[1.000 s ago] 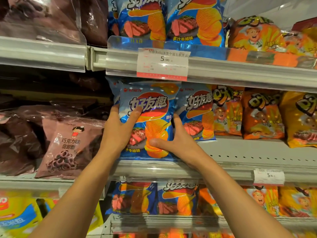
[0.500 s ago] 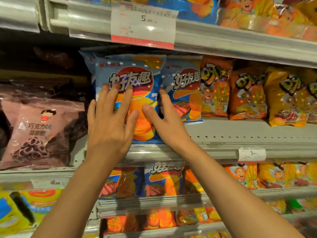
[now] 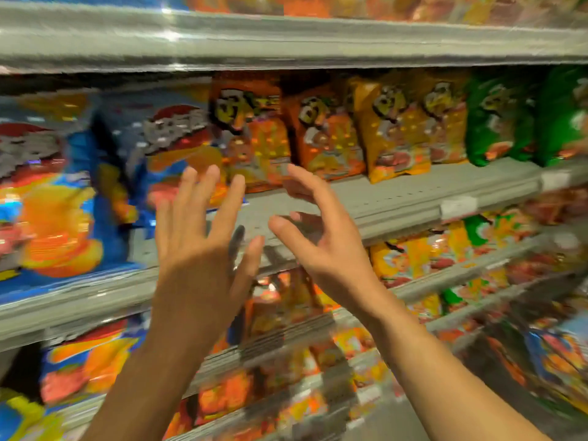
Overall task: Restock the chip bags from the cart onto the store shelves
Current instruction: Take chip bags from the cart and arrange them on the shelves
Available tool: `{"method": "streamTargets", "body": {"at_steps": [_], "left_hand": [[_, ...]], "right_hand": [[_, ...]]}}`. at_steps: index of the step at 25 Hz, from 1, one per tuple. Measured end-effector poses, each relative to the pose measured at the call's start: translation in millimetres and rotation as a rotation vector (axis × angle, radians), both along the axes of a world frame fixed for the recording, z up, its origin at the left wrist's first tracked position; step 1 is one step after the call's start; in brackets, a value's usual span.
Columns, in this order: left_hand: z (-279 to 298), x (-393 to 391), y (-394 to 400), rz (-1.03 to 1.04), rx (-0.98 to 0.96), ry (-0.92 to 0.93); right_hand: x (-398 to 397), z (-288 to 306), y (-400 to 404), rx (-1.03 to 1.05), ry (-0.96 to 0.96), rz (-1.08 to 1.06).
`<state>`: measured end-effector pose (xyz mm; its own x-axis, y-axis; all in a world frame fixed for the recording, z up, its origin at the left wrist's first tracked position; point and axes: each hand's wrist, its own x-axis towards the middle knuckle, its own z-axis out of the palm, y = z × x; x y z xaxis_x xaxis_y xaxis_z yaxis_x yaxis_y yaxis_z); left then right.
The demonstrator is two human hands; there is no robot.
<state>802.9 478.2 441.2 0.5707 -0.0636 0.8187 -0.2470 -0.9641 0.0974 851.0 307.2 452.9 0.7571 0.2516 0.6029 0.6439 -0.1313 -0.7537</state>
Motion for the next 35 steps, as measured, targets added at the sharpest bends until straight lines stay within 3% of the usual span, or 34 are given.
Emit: {"method": "streamTargets", "body": {"at_steps": [6, 14, 24, 30, 35], "left_hand": [[-36.9, 71.3, -223.6, -0.519, -0.137, 0.282], [-86.7, 120.2, -498.3, -0.945, -0.231, 0.626], [-186.5, 247.2, -690.7, -1.077, -0.172, 0.909], [-262.2, 358.0, -766.3, -0.895, -0.224, 1.347], [-319.7, 409.3, -817.6, -0.813, -0.102, 1.587]], "right_hand": [[5.9, -57.0, -241.6, -0.109, 0.136, -0.438], [-30.5, -117.7, -491.2, -0.261, 0.381, -0.767], [13.5, -210.0, -648.7, -0.237, 0.679, -0.965], [82.4, -258.0, -725.0, -0.201, 0.996, -0.95], [133.4, -296.6, -776.5, -0.135, 1.188, -0.924]]}}
